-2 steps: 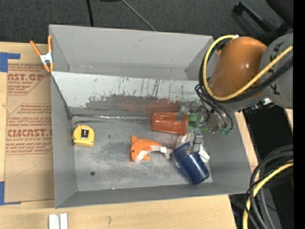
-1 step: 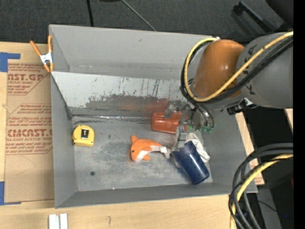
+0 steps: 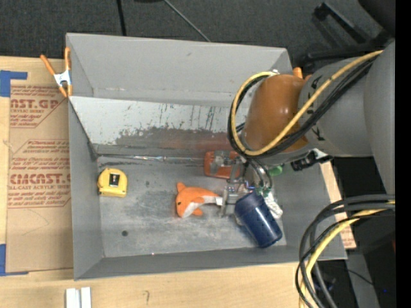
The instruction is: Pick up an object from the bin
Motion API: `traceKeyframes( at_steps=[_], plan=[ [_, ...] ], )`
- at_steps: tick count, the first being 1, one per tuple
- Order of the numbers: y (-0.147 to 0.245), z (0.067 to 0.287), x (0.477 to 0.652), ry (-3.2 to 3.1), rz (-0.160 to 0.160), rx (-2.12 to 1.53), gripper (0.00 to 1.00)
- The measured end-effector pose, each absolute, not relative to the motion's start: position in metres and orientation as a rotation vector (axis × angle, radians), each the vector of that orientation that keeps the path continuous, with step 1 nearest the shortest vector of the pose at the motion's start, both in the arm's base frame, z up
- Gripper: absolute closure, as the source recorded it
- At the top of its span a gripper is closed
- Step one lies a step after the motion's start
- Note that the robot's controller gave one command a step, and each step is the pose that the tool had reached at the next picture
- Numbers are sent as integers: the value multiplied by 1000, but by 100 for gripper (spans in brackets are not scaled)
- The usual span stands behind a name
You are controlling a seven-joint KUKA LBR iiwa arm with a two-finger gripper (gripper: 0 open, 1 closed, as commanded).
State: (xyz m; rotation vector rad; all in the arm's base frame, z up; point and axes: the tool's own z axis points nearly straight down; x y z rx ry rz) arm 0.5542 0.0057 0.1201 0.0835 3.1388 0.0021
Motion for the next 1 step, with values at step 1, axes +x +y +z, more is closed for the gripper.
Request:
traceKeyframes(
  at_steps=[1],
  plan=[
    [73, 80, 538, 3141, 2, -36, 100]
  ],
)
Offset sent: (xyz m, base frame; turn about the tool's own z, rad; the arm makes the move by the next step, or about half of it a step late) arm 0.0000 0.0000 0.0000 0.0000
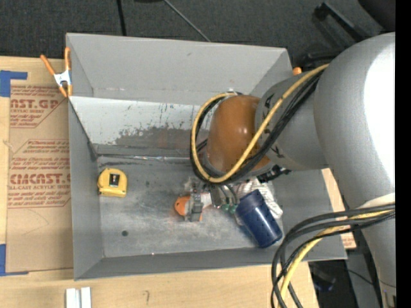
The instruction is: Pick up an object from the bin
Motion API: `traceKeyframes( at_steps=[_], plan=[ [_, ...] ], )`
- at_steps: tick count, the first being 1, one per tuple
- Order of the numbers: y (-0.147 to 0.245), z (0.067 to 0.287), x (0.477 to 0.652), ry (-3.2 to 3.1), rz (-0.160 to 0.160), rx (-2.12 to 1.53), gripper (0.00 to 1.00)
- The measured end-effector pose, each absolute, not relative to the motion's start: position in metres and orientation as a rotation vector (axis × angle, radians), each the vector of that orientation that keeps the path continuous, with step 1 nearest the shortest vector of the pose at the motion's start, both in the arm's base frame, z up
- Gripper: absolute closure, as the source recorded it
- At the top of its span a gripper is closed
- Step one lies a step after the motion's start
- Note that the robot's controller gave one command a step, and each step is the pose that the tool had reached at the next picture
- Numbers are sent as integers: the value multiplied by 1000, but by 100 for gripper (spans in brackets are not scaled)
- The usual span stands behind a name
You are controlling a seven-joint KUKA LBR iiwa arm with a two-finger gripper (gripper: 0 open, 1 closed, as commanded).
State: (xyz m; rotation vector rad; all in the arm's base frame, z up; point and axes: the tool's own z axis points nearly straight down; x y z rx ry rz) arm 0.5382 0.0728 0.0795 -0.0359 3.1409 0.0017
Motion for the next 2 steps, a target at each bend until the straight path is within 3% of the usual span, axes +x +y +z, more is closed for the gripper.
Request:
traceKeyframes(
  at_steps=[1, 2],
  plan=[
    [73, 80, 538, 3141, 2, -36, 100],
    [65, 280, 529, 3143, 1, 24, 100]
  ],
)
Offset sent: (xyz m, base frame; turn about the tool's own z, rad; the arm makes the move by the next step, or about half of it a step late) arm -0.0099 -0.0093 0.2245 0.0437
